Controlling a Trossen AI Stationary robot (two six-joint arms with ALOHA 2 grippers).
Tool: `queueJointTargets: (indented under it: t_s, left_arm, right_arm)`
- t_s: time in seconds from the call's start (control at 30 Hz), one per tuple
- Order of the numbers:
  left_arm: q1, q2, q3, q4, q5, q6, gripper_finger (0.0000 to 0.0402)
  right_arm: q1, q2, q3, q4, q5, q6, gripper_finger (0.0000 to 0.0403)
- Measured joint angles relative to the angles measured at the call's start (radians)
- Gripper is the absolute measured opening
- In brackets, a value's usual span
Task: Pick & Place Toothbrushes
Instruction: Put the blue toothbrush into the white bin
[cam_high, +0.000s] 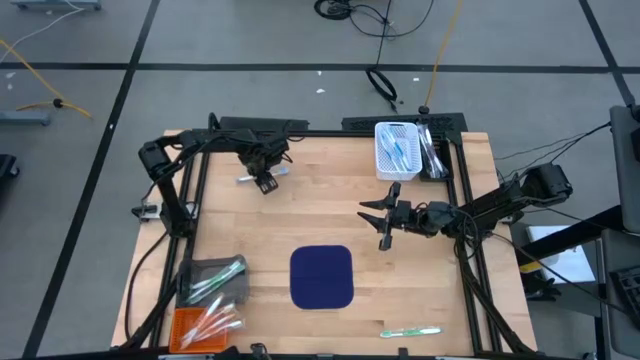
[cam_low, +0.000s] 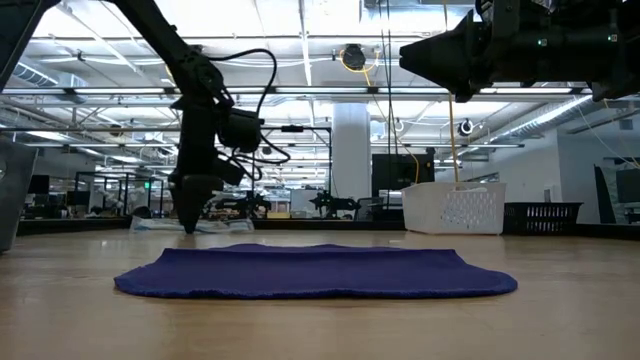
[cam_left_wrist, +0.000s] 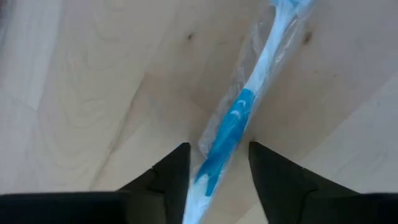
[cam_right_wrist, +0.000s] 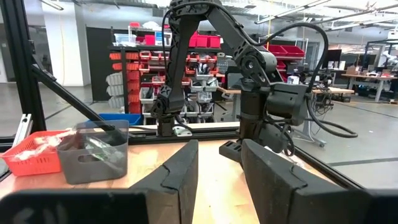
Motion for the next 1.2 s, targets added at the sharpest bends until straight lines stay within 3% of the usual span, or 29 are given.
queueJointTargets:
  t_s: [0.23, 0.3, 0.57, 0.83, 1.2]
  left_arm:
    - [-0.003, 0.002, -0.001, 0.007, 0.022, 0.005, 0.0034]
    - [-0.003, -0.003, -0.002, 0.006, 0.028, -0.01, 0.0012]
    - [-0.03, -0.038, -0.004, -0.001, 0.076, -0.038, 0.0008]
    - [-0.114, -0.16, -0.004, 0.051, 0.116, -0.075, 0.0008]
    - [-0.29, -0.313, -0.003, 0.426, 0.156, -0.162, 0.0007]
  right_arm:
    - [0.0, 0.0, 0.0, -0.001, 0.0, 0.0, 0.0116]
    - [0.0, 0.0, 0.0, -0.001, 0.0, 0.0, 0.0116]
    - [0.0, 0.0, 0.0, -0.003, 0.0, 0.002, 0.0116]
    - [0.0, 0.0, 0.0, -0.002, 0.0, 0.002, 0.0116]
    - [0.0, 0.0, 0.0, 0.003, 0.0, 0.003, 0.0116]
